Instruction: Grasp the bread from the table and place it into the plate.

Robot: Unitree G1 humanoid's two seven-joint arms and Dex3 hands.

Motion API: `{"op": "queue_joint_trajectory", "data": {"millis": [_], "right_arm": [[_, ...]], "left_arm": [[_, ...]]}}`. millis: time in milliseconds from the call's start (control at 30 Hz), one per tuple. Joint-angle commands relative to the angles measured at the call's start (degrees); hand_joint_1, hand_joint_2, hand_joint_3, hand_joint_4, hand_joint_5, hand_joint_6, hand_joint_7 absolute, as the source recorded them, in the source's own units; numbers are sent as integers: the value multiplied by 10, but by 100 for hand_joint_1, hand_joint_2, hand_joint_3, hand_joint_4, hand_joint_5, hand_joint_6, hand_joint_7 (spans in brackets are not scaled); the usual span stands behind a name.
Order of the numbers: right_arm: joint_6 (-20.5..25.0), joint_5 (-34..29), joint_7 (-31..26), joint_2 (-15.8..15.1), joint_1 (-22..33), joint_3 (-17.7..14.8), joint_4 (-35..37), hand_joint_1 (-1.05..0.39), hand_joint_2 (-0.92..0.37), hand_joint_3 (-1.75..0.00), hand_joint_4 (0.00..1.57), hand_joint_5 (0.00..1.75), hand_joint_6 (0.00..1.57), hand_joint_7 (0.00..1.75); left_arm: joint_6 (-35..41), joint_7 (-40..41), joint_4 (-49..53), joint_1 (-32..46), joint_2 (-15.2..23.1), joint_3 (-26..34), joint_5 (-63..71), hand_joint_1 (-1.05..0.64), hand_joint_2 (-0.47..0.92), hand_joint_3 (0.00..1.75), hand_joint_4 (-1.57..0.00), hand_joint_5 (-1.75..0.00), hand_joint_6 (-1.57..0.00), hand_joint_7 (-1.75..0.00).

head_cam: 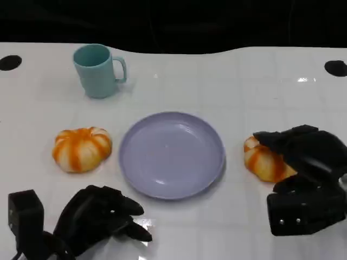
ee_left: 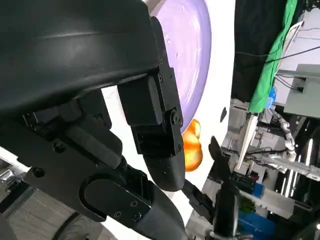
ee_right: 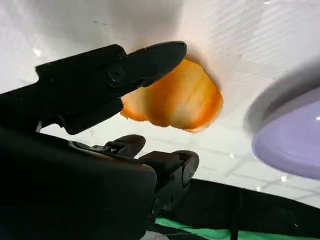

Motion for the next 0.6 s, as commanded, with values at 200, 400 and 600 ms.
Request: {"op": "queue_joint_trajectory", "data": {"millis": [200,400,600], "right_arm": [[11,5,-46,32,-75,45,148,-69,-86,-1,23,16,25,0],[-2,25,-71,51,-102,57,220,-65,-85,0,28,14,27,1],[-31,40,-152,59,-108,63,259,-29,-92,-7,63,81,75,5]], "left_arm": [[4,2,-9,12,7,1,3,-105,70,0,-157,-19,-157,-2],[4,5,-12,13,6,0,4,-105,70,0,-157,-19,-157,-2],[8,7,-19,16,5,-1,4,-105,70,0,-157,-20,-157,-2]]}}
